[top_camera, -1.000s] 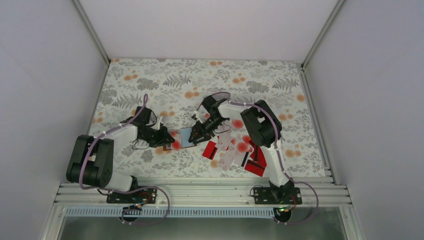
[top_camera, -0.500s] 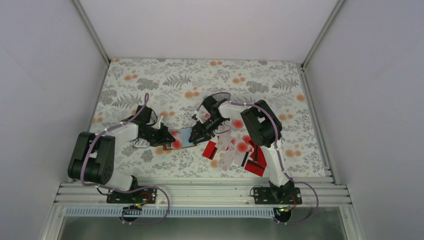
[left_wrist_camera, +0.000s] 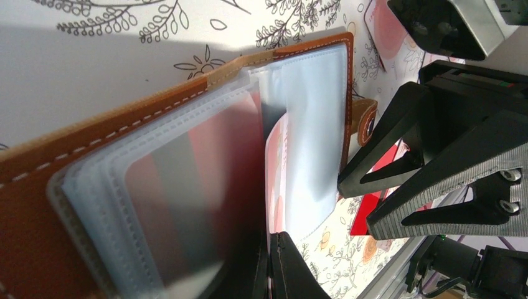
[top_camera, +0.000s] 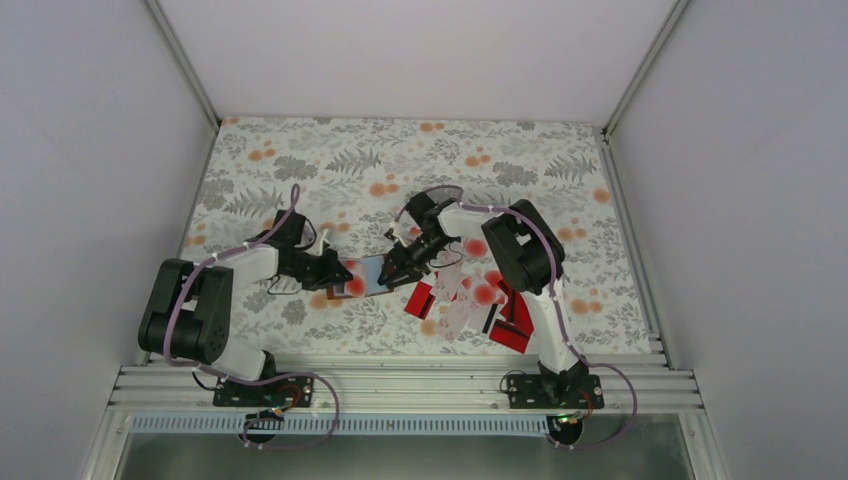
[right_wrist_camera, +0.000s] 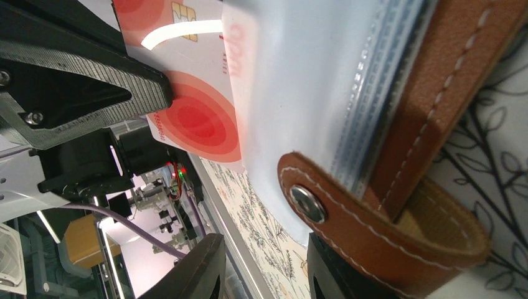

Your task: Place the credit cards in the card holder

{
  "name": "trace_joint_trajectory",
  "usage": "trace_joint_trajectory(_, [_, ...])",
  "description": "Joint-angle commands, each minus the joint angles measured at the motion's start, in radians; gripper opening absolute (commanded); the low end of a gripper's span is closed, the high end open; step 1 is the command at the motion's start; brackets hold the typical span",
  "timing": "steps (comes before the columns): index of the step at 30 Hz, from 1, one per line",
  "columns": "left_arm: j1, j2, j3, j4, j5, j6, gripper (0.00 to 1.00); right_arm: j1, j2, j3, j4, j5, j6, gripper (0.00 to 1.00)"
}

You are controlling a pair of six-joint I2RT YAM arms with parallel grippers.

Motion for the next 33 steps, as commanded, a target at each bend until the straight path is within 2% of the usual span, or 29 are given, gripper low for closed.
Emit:
trace_joint_trajectory(1, [-0.003, -0.007, 0.005, 0.039, -0.055, -0.013, 0.02, 0.0, 0.017, -0.036, -0.011, 0.108, -0.025, 0.35])
trace_joint_trajectory(33, [-0.005, 0.005, -0.105, 0.244, 0.023, -0.142, 0.02, -0.002, -0.004, -0.045, -0.026, 0.132, -0.033, 0.33])
